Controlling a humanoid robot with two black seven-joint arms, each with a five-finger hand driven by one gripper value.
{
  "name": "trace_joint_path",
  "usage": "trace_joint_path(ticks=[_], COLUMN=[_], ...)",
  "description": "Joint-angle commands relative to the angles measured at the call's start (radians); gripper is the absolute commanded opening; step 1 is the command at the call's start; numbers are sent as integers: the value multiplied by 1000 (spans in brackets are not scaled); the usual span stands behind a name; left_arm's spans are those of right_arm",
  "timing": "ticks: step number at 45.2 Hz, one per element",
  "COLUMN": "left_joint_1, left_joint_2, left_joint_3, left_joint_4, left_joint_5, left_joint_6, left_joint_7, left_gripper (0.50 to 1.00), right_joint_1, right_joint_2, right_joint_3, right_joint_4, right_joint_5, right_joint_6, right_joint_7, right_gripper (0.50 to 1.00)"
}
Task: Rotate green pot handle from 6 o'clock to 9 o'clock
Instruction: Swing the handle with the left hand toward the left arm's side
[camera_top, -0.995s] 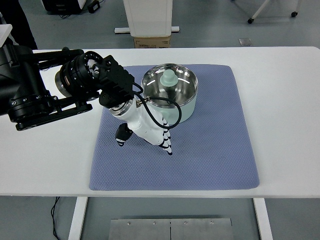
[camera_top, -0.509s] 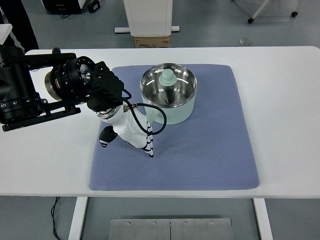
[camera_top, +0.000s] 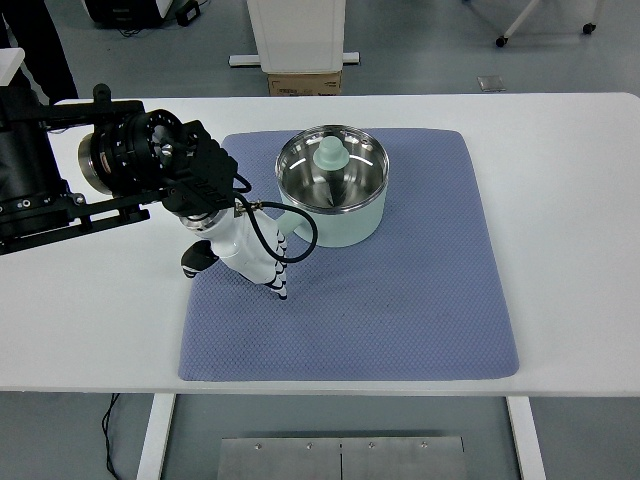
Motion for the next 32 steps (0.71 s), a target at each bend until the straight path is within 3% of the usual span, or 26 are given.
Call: trace_joint_path(ticks=[1, 32], left_joint_1=[-2, -10], left_joint_2=[1, 12], left_joint_3=[7, 41], left_joint_4=[1, 38], left_joint_5=[0, 0], left_joint_6=[0, 0], left_joint_7=[0, 6], left_gripper=[1000, 1000], right_joint_1=[0, 0], right_joint_2=[0, 0], right_joint_3=[0, 0], right_joint_4=[0, 0], right_joint_5=[0, 0], right_joint_6=[0, 0], right_joint_7=[0, 0], right_gripper=[1000, 1000])
